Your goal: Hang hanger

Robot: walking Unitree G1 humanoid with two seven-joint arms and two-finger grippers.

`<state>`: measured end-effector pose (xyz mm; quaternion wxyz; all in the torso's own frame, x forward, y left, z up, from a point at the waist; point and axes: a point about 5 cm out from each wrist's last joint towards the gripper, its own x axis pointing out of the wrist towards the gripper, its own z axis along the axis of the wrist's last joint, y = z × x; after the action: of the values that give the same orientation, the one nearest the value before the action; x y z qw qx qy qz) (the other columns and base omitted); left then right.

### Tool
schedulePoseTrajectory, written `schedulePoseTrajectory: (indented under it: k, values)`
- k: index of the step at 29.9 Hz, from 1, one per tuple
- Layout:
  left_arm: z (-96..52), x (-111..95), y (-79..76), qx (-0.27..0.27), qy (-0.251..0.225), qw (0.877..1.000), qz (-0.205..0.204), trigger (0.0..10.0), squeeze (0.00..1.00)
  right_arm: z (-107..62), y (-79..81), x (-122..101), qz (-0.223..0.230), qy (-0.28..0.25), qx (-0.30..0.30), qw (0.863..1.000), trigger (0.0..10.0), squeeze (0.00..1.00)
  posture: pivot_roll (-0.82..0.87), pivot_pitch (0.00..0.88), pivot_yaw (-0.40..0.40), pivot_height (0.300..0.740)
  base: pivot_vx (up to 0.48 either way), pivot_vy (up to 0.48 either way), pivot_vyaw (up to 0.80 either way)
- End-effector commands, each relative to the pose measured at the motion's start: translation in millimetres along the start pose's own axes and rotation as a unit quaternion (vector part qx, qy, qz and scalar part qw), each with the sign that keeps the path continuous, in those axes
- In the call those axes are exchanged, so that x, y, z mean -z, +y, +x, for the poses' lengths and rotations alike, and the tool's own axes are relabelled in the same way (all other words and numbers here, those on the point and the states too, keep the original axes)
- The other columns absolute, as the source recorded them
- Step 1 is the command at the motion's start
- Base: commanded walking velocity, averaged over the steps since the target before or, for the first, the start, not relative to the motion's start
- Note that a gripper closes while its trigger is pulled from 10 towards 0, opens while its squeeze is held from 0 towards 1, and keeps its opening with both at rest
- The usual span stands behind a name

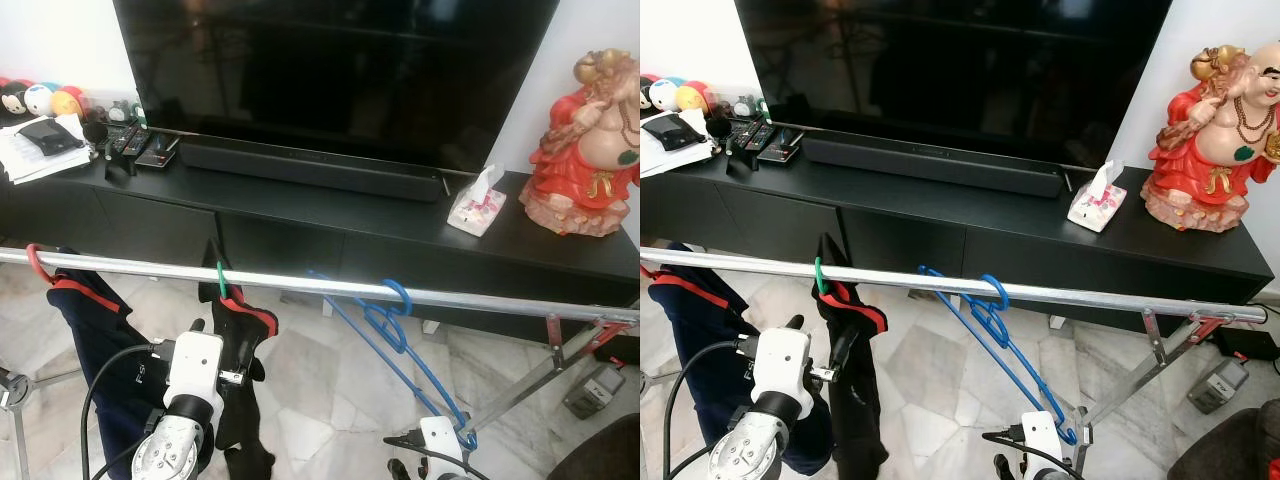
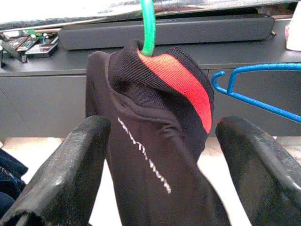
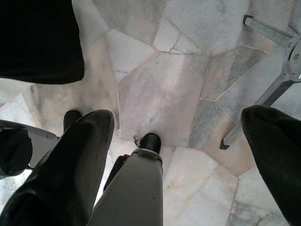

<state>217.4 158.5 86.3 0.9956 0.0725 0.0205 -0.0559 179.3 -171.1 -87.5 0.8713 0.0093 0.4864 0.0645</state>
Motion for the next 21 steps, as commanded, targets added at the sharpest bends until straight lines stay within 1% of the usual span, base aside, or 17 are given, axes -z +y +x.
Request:
schedulePoseTrajectory:
  k: [1,21]
  values:
    - [0.3,-0.2,-1.2,0.004,-0.002,1.000,-0.004,10.0,0.00,-0.6,-1.7,2.6,0.000,0.003,0.004,1.000,10.0,0.00,0.08,0.000,-0.078,0.740,0.000,0.000,0.00]
    - [0.3,-0.2,-1.1,0.005,-0.002,1.000,-0.004,10.0,0.00,-0.6,-1.6,2.6,0.000,0.003,0.004,1.000,10.0,0.00,0.08,0.000,-0.076,0.740,0.000,0.000,0.00]
